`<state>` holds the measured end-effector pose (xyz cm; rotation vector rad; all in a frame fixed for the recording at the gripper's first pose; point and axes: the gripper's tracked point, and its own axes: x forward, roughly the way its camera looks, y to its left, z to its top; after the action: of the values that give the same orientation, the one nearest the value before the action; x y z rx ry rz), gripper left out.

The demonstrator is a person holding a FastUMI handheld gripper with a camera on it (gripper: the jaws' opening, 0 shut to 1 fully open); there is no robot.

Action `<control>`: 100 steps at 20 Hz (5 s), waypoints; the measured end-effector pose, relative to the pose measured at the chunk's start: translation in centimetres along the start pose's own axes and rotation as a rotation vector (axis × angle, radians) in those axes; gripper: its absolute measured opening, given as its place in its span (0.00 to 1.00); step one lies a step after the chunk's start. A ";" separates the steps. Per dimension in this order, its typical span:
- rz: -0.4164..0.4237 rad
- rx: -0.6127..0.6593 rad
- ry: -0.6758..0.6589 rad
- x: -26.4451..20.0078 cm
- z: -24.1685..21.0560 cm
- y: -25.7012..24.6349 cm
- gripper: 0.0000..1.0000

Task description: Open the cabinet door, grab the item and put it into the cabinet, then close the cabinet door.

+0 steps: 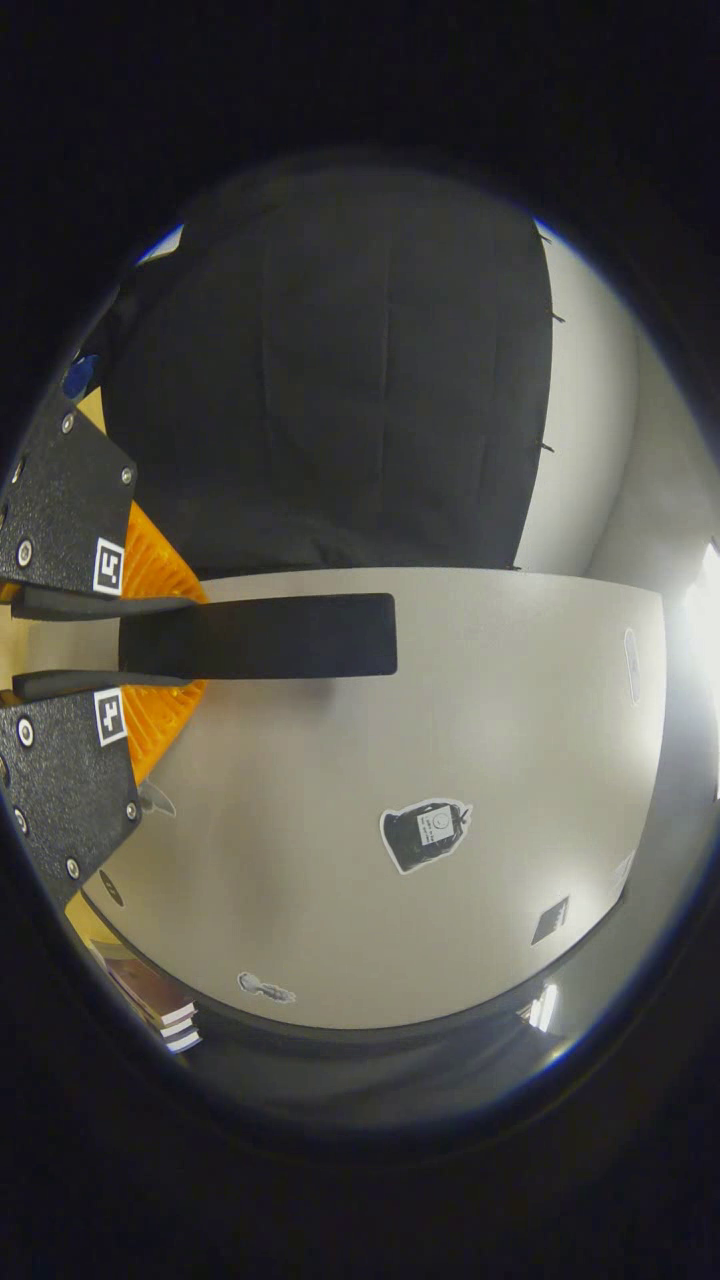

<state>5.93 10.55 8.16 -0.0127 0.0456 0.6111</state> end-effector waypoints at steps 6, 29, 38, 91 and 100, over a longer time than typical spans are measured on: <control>0.102 0.017 0.008 -5.1 0.1 -0.5 0.20; -0.101 0.014 -0.063 -19.5 0.8 -12.4 0.22; -0.234 -0.014 -0.321 -25.2 6.4 -13.3 0.32; 0.400 0.145 0.406 13.7 -42.4 16.5 0.86; 0.360 0.106 0.402 14.3 -43.0 15.5 0.50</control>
<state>7.00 30.38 -35.46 -0.0250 0.4779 0.9583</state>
